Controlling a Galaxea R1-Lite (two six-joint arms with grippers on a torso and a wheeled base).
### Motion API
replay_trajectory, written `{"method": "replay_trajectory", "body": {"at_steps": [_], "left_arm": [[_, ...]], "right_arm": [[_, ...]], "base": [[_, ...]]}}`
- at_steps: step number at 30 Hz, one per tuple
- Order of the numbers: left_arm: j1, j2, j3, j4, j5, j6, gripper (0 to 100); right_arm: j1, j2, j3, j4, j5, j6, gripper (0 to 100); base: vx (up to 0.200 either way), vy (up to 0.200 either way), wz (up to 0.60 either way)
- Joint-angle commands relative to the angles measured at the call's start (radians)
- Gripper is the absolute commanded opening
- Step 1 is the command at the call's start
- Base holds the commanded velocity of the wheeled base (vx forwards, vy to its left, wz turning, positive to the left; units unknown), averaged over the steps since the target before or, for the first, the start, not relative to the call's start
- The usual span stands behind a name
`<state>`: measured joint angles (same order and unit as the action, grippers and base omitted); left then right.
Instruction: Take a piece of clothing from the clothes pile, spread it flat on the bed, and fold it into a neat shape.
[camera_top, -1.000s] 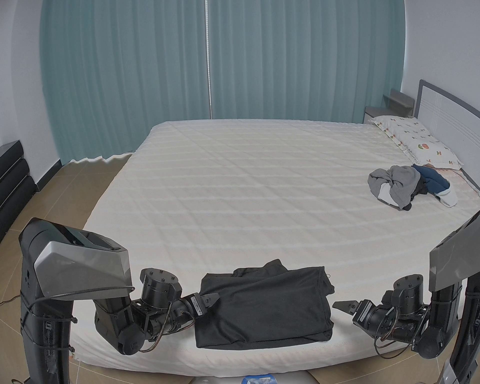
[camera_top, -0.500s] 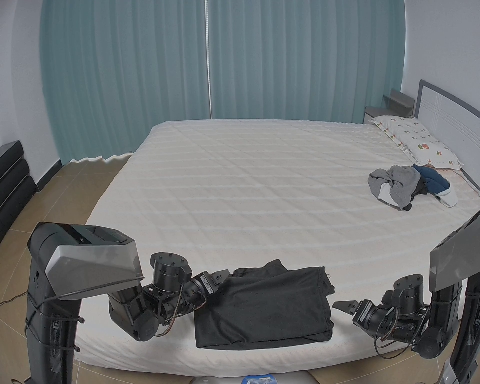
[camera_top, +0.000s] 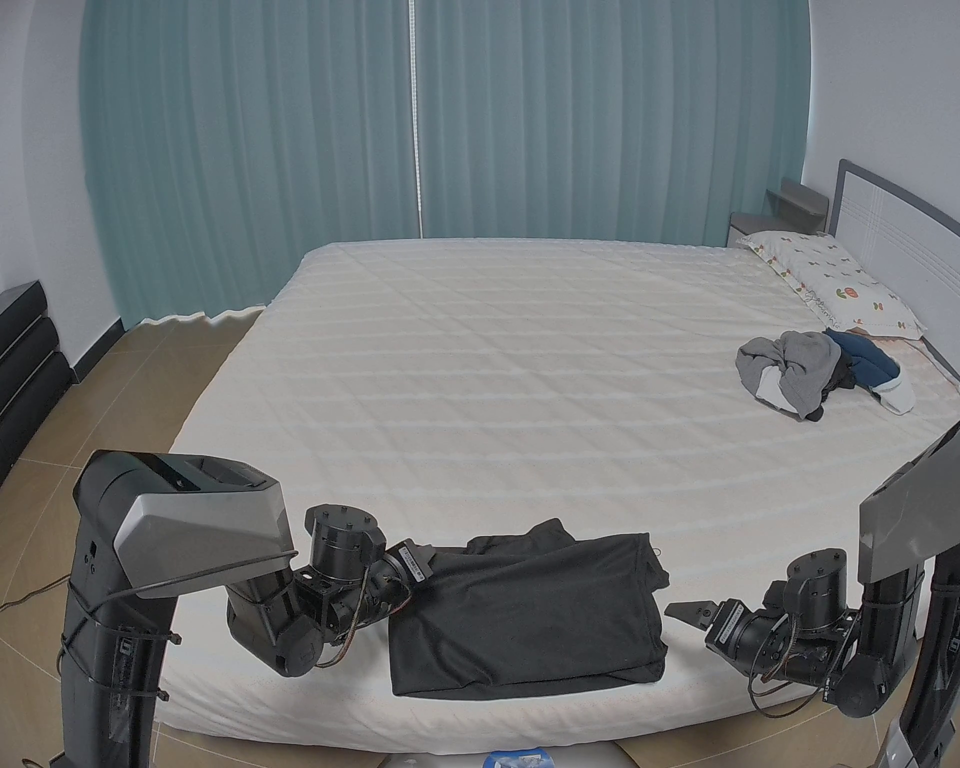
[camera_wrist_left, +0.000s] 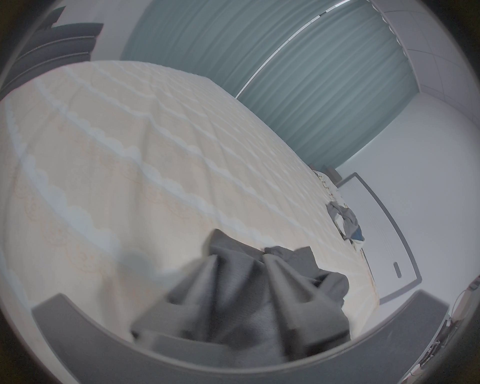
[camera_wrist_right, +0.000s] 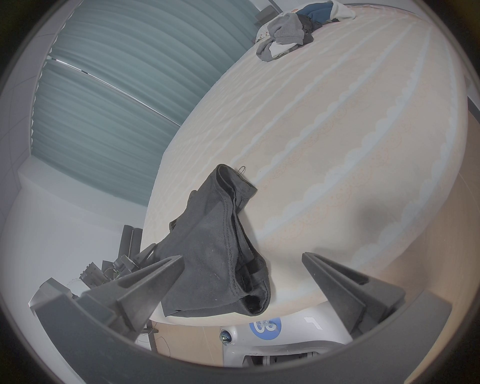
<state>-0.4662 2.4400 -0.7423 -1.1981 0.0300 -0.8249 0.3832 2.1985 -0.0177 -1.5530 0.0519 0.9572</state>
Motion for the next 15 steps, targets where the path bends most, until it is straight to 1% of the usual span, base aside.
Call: {"method": "replay_trajectory", "body": {"at_steps": [1,4,7,10,15], "left_arm": [[0.006,0.007,0.000,-0.001,0.022,0.000,0],[0.009,0.005,0.001,-0.003,0.037,0.000,0],[0.009,0.007,0.009,-0.008,0.080,-0.002,0],[0.009,0.008,0.009,-0.009,0.107,-0.002,0],[0.015,0.011,0.006,-0.009,0.122,-0.005,0]], "right_arm": [[0.000,-0.002,0.018,-0.013,0.000,0.000,100],[0.000,-0.002,0.018,-0.013,-0.001,0.000,100],[0.000,-0.002,0.018,-0.013,-0.001,0.000,100],[0.000,-0.002,0.018,-0.013,-0.001,0.000,100],[-0.001,-0.003,0.018,-0.013,-0.001,0.000,100]], "base": [[0.000,0.000,0.00],[0.000,0.000,0.00],[0.000,0.000,0.00],[0.000,0.000,0.00],[0.000,0.000,0.00]]}}
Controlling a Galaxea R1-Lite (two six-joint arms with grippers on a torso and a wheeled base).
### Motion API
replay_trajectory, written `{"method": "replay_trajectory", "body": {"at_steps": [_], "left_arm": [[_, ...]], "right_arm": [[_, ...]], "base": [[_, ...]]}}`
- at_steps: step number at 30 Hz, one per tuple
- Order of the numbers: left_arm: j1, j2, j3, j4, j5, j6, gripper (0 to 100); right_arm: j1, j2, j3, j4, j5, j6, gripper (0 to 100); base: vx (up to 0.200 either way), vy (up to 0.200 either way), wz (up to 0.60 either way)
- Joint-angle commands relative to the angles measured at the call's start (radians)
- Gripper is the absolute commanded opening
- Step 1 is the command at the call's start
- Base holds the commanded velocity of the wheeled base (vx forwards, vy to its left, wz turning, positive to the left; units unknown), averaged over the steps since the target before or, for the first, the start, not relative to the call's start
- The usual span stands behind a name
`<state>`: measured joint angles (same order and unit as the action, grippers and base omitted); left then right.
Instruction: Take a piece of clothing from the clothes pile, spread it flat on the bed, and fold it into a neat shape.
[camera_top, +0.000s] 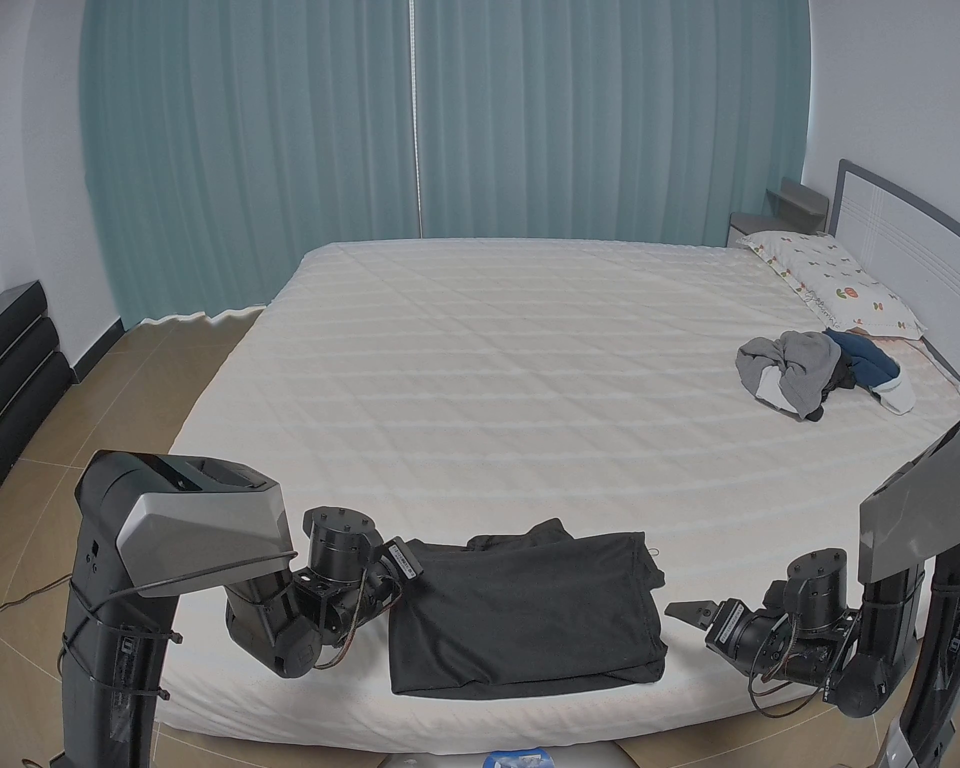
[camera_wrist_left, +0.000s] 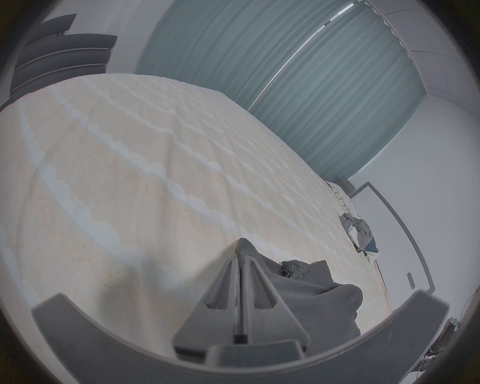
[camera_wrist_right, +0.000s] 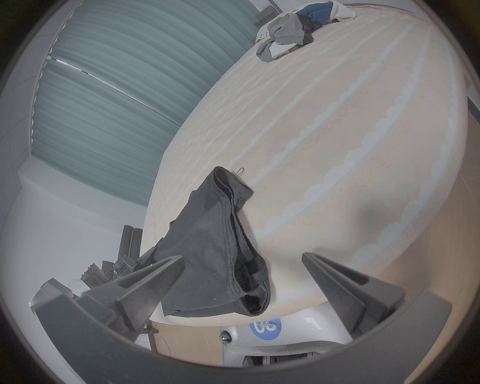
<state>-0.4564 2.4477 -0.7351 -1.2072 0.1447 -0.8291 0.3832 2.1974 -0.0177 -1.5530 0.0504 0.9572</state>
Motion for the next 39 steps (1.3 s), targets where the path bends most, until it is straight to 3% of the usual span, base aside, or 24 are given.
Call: {"method": "replay_trajectory", "body": {"at_steps": [1,14,15,25,29,35,37,39], "left_arm": [[0.005,0.004,0.000,0.000,0.012,-0.001,0],[0.010,-0.001,0.005,0.000,0.015,-0.011,0],[0.010,-0.001,0.006,0.000,0.015,-0.018,100],[0.039,-0.022,0.023,-0.003,0.015,-0.022,100],[0.081,-0.160,0.100,-0.008,0.015,-0.015,100],[0.111,-0.394,0.164,-0.005,0.024,0.053,100],[0.116,-0.470,0.223,-0.011,0.073,0.148,100],[0.117,-0.515,0.246,-0.023,0.101,0.186,100]], "right_arm": [[-0.001,-0.002,0.018,-0.013,0.000,0.000,100],[-0.004,-0.004,0.018,-0.013,0.000,-0.002,100],[-0.004,-0.005,0.018,-0.013,0.000,-0.002,100],[-0.017,-0.027,0.018,-0.013,-0.014,-0.006,100],[-0.061,-0.174,0.018,-0.013,-0.038,-0.038,100],[-0.116,-0.423,0.018,0.013,-0.075,-0.227,100],[-0.152,-0.510,0.018,0.063,-0.109,-0.302,100],[-0.164,-0.555,0.018,0.085,-0.118,-0.322,100]], "base": [[0.000,0.000,0.00],[0.000,0.000,0.00],[0.000,0.000,0.00],[0.000,0.000,0.00],[0.000,0.000,0.00],[0.000,0.000,0.00],[0.000,0.000,0.00],[0.000,0.000,0.00]]}}
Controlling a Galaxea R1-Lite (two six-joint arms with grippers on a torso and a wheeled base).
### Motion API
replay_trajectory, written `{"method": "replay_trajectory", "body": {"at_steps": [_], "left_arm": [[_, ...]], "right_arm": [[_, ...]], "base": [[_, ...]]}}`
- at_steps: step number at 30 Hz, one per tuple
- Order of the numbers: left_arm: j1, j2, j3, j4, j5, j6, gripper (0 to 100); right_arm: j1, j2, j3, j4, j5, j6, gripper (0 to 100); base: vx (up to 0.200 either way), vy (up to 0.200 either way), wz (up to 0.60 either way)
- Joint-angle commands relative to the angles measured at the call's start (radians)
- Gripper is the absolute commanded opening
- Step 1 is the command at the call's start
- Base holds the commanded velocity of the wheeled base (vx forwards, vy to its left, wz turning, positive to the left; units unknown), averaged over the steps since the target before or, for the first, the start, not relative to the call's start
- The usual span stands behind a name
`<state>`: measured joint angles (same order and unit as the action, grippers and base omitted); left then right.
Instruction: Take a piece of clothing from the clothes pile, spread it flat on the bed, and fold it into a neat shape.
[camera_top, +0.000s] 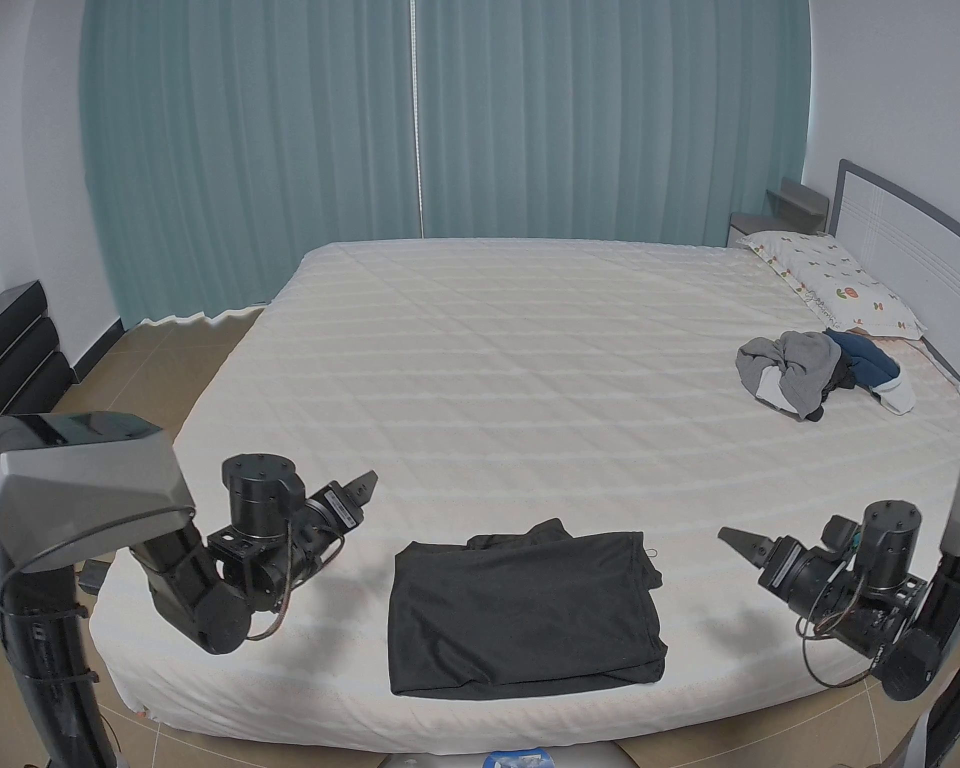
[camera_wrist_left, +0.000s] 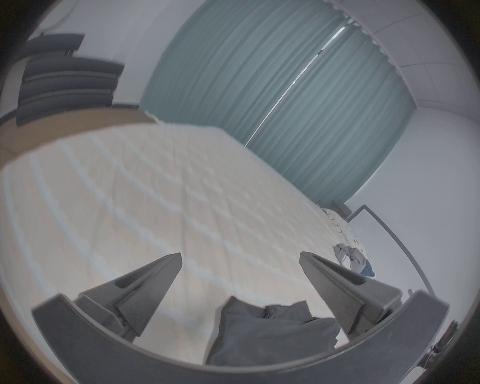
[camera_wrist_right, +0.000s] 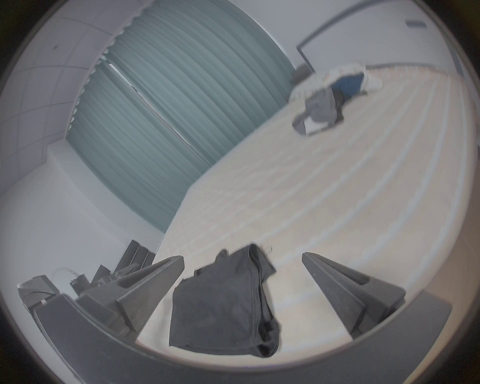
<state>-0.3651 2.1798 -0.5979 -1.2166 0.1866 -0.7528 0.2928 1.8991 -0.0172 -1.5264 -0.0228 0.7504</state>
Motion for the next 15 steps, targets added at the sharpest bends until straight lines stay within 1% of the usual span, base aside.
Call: {"method": "replay_trajectory", "body": {"at_steps": [1,3,6,7,8,9,10,12,13,14,15], "left_arm": [[0.031,-0.299,0.141,-0.035,0.076,0.133,100],[0.037,-0.379,0.187,-0.063,0.080,0.151,100],[0.040,-0.489,0.248,-0.067,0.085,0.185,100],[0.038,-0.505,0.259,-0.067,0.086,0.193,100],[0.038,-0.548,0.286,-0.070,0.097,0.219,100],[0.040,-0.595,0.311,-0.070,0.116,0.250,100],[0.038,-0.629,0.325,-0.070,0.131,0.268,100],[0.038,-0.707,0.352,-0.069,0.160,0.306,100],[0.038,-0.718,0.357,-0.067,0.165,0.311,100],[0.038,-0.781,0.389,-0.061,0.185,0.339,100],[0.035,-0.825,0.415,-0.058,0.197,0.363,100]], "right_arm": [[-0.089,-0.324,0.017,0.083,-0.048,-0.140,100],[-0.109,-0.445,0.017,0.132,-0.048,-0.200,100],[-0.110,-0.621,0.017,0.239,-0.046,-0.341,100],[-0.110,-0.650,0.017,0.261,-0.045,-0.362,100],[-0.110,-0.730,0.017,0.316,-0.040,-0.418,100],[-0.110,-0.830,0.017,0.393,-0.036,-0.476,100],[-0.110,-0.899,0.017,0.451,-0.036,-0.516,100],[-0.110,-1.054,0.014,0.617,-0.036,-0.603,100],[-0.112,-1.077,0.014,0.643,-0.037,-0.614,100],[-0.113,-1.204,0.017,0.798,-0.039,-0.678,100],[-0.116,-1.289,0.017,0.897,-0.040,-0.714,100]], "base": [[0.000,0.000,0.00],[0.000,0.000,0.00],[0.000,0.000,0.00],[0.000,0.000,0.00],[0.000,0.000,0.00],[0.000,0.000,0.00],[0.000,0.000,0.00],[0.000,0.000,0.00],[0.000,0.000,0.00],[0.000,0.000,0.00],[0.000,0.000,0.00]]}}
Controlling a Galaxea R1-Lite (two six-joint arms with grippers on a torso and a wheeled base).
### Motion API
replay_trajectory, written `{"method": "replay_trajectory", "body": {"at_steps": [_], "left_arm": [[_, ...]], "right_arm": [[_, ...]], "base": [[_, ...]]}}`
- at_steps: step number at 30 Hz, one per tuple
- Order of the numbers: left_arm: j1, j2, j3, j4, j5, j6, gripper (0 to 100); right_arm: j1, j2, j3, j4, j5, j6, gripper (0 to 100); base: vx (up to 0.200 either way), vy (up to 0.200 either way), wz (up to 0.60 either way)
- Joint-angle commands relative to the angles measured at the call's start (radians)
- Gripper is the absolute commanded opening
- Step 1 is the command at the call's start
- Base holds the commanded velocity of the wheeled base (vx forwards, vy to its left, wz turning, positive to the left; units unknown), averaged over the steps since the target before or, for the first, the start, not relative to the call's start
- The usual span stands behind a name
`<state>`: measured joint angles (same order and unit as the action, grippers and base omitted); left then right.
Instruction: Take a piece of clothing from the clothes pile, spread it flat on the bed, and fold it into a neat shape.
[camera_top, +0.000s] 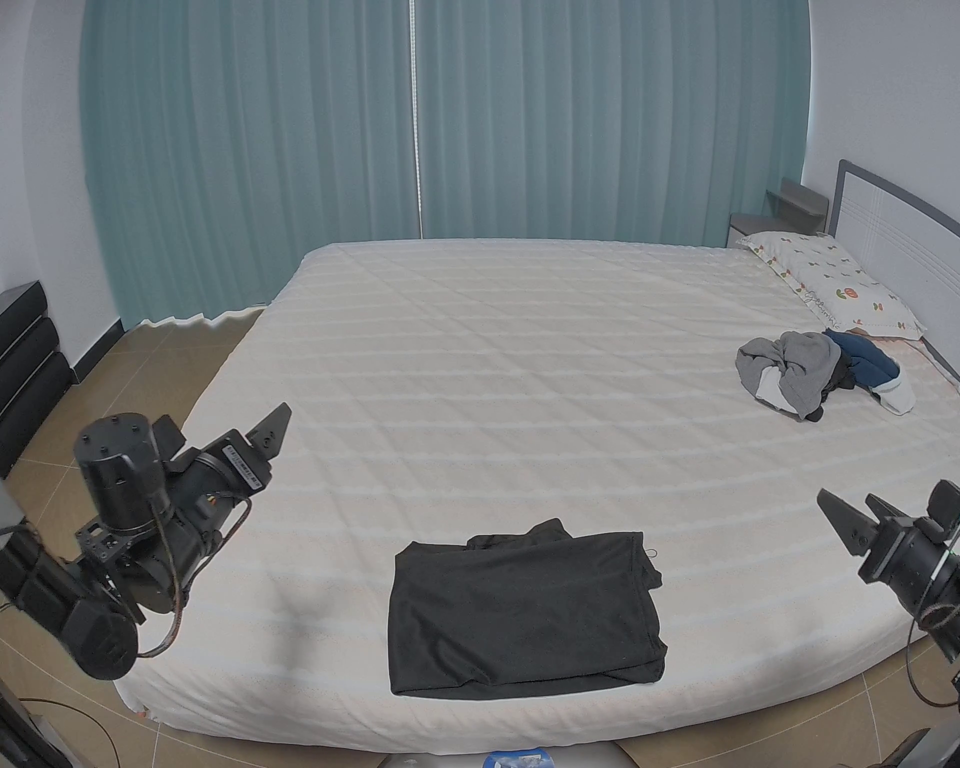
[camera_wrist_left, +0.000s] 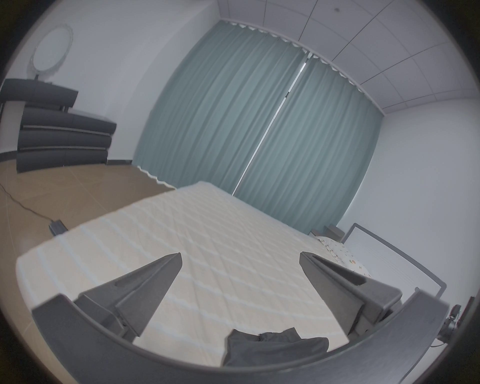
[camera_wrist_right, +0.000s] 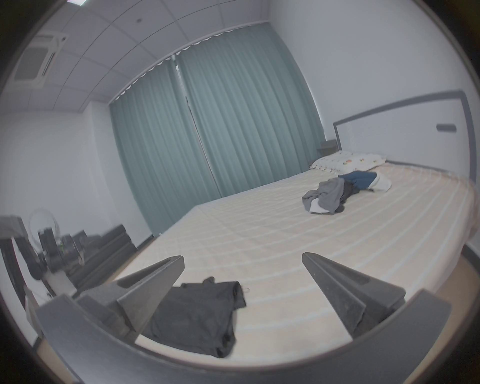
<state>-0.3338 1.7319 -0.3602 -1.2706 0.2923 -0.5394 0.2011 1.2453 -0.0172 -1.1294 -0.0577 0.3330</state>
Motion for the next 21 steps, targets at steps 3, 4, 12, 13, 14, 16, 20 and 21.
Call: {"method": "replay_trajectory", "body": {"at_steps": [3,4,12,13,14,16,20,21], "left_arm": [[0.004,-0.500,0.248,-0.001,0.114,0.249,100],[0.004,-0.512,0.253,0.001,0.116,0.260,100],[0.007,-0.890,0.285,0.307,0.200,0.383,100],[0.010,-0.940,0.282,0.372,0.200,0.383,100],[0.012,-0.948,0.280,0.381,0.200,0.383,100],[0.025,-1.080,0.270,0.556,0.202,0.381,100],[0.085,-1.238,0.256,0.764,0.200,0.383,100],[0.098,-1.259,0.254,0.784,0.200,0.383,100]], "right_arm": [[-0.051,-0.863,-0.024,0.780,-0.011,-0.371,100],[-0.055,-0.883,-0.032,0.806,-0.011,-0.377,100],[-0.190,-1.236,-0.349,1.573,-0.010,-0.439,100],[-0.196,-1.244,-0.356,1.611,-0.011,-0.437,100],[-0.196,-1.244,-0.354,1.611,-0.011,-0.437,100],[-0.196,-1.245,-0.346,1.602,-0.008,-0.434,100],[-0.196,-1.245,-0.322,1.594,-0.001,-0.433,100],[-0.196,-1.245,-0.316,1.588,-0.001,-0.433,100]], "base": [[0.000,0.000,0.00],[0.000,0.000,0.00],[0.000,0.000,0.00],[0.000,0.000,0.00],[0.000,0.000,0.00],[0.000,0.000,0.00],[0.000,0.000,0.00],[0.000,0.000,0.00]]}}
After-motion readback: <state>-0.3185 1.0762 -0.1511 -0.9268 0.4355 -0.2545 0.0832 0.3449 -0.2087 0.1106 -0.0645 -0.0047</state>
